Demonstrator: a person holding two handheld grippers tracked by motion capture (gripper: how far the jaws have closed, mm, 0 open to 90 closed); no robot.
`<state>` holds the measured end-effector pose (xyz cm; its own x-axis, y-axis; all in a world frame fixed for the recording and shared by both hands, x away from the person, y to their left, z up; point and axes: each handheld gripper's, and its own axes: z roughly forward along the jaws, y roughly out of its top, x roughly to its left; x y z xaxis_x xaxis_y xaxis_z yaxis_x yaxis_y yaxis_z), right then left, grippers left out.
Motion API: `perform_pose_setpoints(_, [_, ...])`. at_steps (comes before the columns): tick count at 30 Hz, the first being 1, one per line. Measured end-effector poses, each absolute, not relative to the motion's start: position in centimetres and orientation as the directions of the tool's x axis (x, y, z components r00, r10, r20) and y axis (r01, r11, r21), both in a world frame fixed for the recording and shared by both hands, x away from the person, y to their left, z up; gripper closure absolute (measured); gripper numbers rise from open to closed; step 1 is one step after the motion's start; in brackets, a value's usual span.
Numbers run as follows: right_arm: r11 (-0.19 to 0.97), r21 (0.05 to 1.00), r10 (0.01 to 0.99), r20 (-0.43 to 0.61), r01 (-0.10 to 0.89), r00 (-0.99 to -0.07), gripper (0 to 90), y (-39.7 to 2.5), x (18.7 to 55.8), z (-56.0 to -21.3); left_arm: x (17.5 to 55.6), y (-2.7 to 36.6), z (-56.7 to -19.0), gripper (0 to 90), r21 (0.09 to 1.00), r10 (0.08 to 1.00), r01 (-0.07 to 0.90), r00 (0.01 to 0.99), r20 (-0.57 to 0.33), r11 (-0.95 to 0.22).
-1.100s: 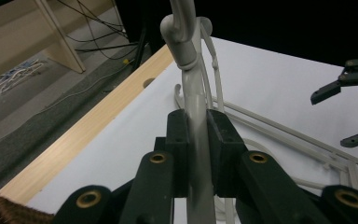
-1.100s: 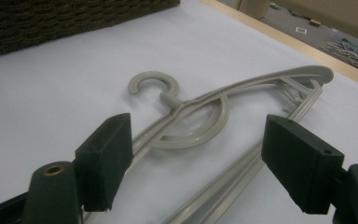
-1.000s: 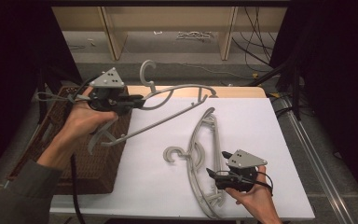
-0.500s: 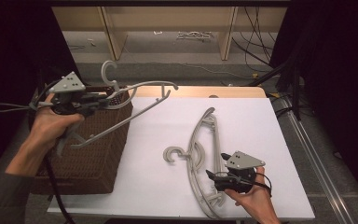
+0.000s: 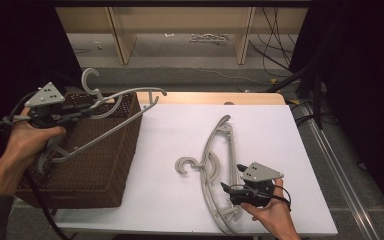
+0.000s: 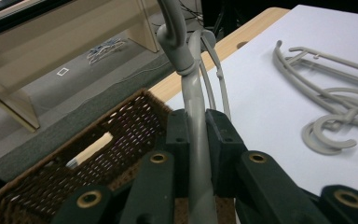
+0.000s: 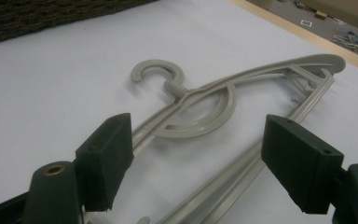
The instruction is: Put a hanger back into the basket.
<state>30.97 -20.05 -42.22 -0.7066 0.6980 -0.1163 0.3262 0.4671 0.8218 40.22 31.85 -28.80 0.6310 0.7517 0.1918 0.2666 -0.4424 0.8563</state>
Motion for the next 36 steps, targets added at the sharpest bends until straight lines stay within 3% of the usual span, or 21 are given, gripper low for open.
perform_pose_setpoints(19, [0.47, 0.819, 0.699, -0.118, 0.329, -0.705, 26.2, -19.9, 31.0, -42.4, 38.6, 38.9, -30.0, 80.1, 0.844, 0.816, 0.316, 0.536, 0.217, -0.433])
perform_pose_setpoints(29, [0.476, 0.816, 0.691, -0.117, 0.328, -0.713, 25.8, -19.7, 31.0, -42.6, 40.5, 38.9, -32.1, 79.9, 0.824, 0.827, 0.371, 0.529, 0.19, -0.427])
perform_pose_setpoints(36, [0.475, 0.816, 0.693, -0.116, 0.33, -0.712, 25.8, -19.8, 31.0, -42.6, 42.4, 38.4, -33.9, 80.0, 0.735, 0.781, 0.42, 0.578, 0.236, -0.533])
